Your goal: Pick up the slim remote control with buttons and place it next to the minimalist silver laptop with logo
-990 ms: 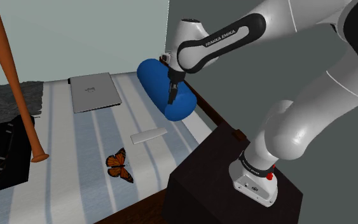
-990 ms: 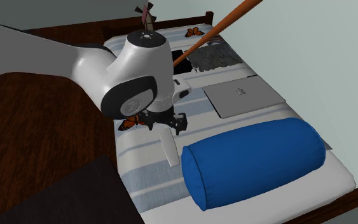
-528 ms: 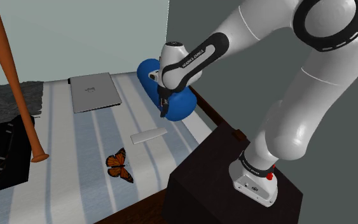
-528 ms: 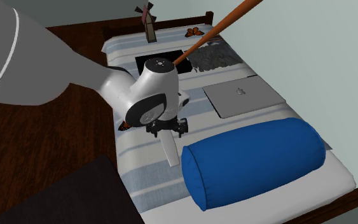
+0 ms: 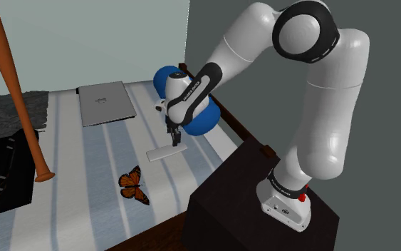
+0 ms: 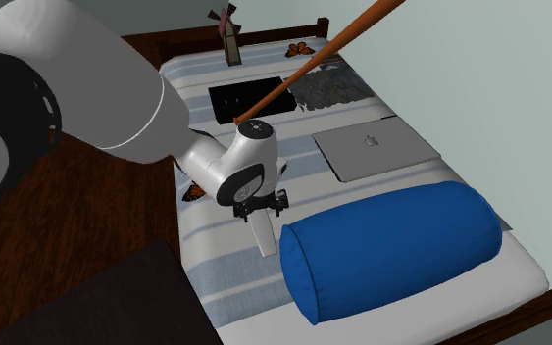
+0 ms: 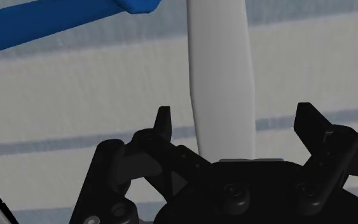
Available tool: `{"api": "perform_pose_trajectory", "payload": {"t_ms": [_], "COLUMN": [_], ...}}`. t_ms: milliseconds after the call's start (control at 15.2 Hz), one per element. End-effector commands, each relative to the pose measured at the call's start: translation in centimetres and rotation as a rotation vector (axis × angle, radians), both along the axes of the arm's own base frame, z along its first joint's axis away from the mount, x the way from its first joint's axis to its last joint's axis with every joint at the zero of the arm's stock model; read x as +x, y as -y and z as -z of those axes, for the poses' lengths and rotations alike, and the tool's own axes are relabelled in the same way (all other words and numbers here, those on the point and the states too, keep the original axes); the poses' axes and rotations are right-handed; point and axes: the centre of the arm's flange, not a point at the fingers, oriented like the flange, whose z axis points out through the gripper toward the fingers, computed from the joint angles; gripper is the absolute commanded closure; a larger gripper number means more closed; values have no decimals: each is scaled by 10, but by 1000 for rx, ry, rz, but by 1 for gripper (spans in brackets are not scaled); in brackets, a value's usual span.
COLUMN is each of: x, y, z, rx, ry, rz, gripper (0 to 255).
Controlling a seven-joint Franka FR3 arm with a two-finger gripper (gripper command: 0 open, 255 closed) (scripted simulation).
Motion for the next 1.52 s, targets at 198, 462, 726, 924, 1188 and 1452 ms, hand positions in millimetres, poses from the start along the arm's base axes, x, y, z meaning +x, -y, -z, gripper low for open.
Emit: {"api": "perform_pose_trajectory", "payload": {"t_ms": [198, 462, 726, 924, 1188, 1452], "x": [7, 7, 7, 7, 7, 7], "y": [-16, -16, -16, -16, -16, -16], "z": [48, 69, 82, 82, 82, 82], "rx": [-12, -12, -12, -12, -12, -12], "ry": [-11, -11, -11, -11, -11, -11], "rz": [-97, -97, -97, -97, -97, -97], "gripper": [0, 0, 0, 0, 255, 255]}}
